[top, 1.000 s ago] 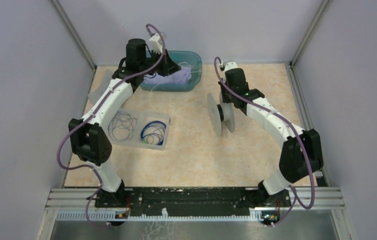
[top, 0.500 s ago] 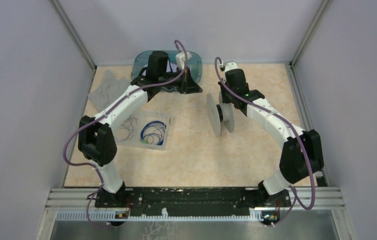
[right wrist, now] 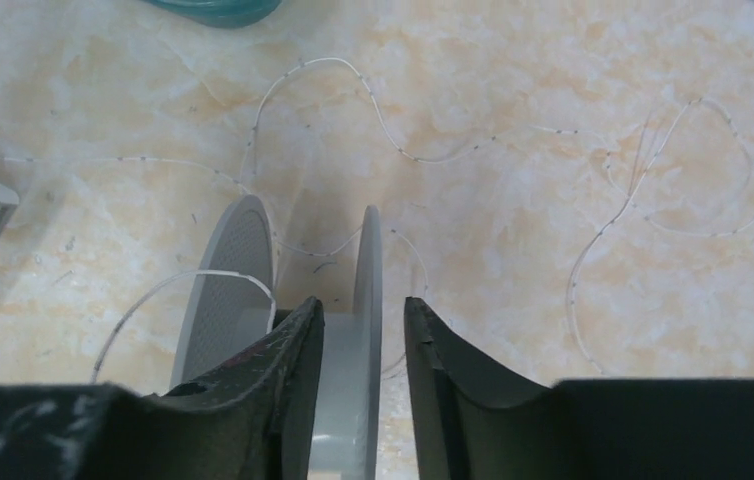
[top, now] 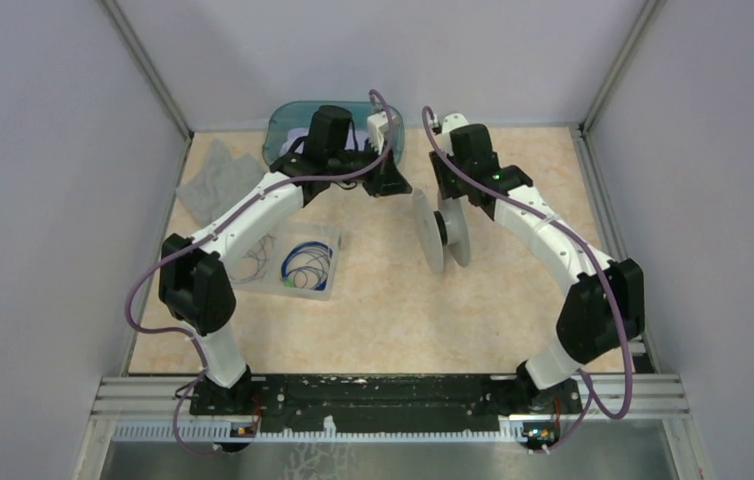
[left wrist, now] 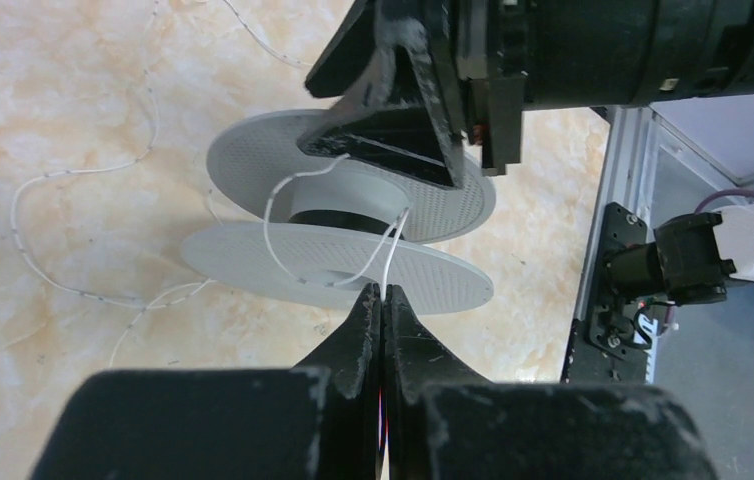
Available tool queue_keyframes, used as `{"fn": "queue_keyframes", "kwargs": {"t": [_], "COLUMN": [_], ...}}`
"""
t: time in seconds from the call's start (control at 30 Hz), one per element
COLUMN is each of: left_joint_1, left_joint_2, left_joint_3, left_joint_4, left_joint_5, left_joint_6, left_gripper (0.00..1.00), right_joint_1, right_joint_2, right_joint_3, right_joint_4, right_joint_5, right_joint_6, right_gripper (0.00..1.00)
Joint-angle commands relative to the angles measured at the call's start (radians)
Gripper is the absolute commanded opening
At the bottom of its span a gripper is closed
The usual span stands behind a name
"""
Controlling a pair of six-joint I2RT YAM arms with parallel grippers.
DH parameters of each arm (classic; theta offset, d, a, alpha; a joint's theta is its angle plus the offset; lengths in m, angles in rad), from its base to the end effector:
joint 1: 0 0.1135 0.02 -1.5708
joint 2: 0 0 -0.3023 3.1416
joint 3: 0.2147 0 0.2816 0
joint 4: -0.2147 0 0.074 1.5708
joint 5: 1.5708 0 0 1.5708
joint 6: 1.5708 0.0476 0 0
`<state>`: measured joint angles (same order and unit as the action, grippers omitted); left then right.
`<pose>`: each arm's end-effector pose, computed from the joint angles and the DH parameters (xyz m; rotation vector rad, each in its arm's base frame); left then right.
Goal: Wrap the cables
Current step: Adjust the cable reel at the center of the board.
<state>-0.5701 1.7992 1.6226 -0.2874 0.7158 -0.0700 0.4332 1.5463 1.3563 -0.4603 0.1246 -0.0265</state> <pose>0.3772 -0.2790 0.3695 0.9620 1.8608 -1.1213 0.3570 0.1586 0.3493 -0.4380 2.1729 0.0865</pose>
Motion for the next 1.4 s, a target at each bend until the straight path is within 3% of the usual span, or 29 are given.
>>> {"fn": "queue_keyframes", "kwargs": {"t": [0.0, 0.1, 0.27, 0.37, 0.6, 0.73, 0.97, 1.37], "left_joint_1": [0.001, 0.0, -0.009, -0.02, -0.051, -0.053, -0.053, -0.052], "left_joint_2": [-0.002, 0.008, 0.02, 0.028, 0.072, 0.1, 0.142, 0.021], "left_joint_3": [0.056, 0.086, 0.153, 0.165, 0.177, 0.194, 0.252, 0.209], "left_joint_4": [-0.009, -0.007, -0.025, -0.037, -0.075, -0.101, -0.207, -0.267], "left_joint_5": [-0.048, -0.026, 0.051, 0.047, 0.087, 0.106, 0.16, 0.262], "left_joint_6": [0.024, 0.035, 0.107, 0.125, 0.189, 0.237, 0.359, 0.434], "left_gripper": [0.0, 0.0, 0.0, 0.0, 0.0, 0.0, 0.0, 0.0], "right_joint_1": [-0.007, -0.007, -0.008, -0.008, -0.008, -0.008, -0.02, -0.04], "right_joint_2": [-0.034, -0.115, -0.22, -0.266, -0.327, -0.339, -0.318, -0.246], "right_joint_3": [0.044, -0.038, -0.163, -0.219, -0.275, -0.299, -0.306, -0.267], "right_joint_4": [-0.083, -0.094, -0.114, -0.106, -0.024, 0.027, 0.066, 0.052], "right_joint_5": [-0.02, -0.035, -0.044, -0.057, -0.098, -0.116, -0.116, -0.109], "right_joint_6": [-0.083, -0.097, -0.107, -0.11, -0.143, -0.184, -0.239, -0.22], "right_gripper": [0.43, 0.6, 0.62, 0.54, 0.11, 0.01, 0.0, 0.0]}}
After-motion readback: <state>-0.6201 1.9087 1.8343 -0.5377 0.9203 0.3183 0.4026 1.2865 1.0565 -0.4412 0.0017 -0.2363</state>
